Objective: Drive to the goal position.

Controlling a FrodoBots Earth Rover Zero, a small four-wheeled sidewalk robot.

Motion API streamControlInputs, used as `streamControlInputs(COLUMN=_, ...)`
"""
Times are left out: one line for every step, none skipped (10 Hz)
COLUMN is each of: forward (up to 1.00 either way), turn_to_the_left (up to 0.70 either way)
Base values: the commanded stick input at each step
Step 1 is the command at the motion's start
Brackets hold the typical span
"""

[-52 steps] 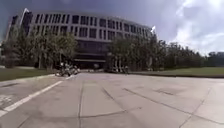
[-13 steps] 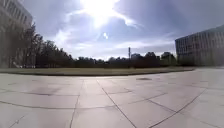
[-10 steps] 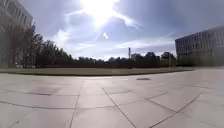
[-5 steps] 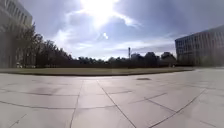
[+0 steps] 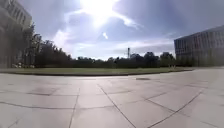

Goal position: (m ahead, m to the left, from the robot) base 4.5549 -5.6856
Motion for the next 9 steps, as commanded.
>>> streamControlInputs(forward=0.0, turn_to_the_left=-0.5)
streamControlInputs(forward=0.0, turn_to_the_left=-0.5)
streamControlInputs(forward=0.0, turn_to_the_left=-0.5)
streamControlInputs(forward=0.0, turn_to_the_left=-0.5)
streamControlInputs(forward=0.0, turn_to_the_left=-0.5)
streamControlInputs(forward=0.0, turn_to_the_left=-0.5)
streamControlInputs(forward=0.12, turn_to_the_left=-0.54)
streamControlInputs(forward=0.32, turn_to_the_left=-0.59)
streamControlInputs(forward=0.5, turn_to_the_left=-0.5)
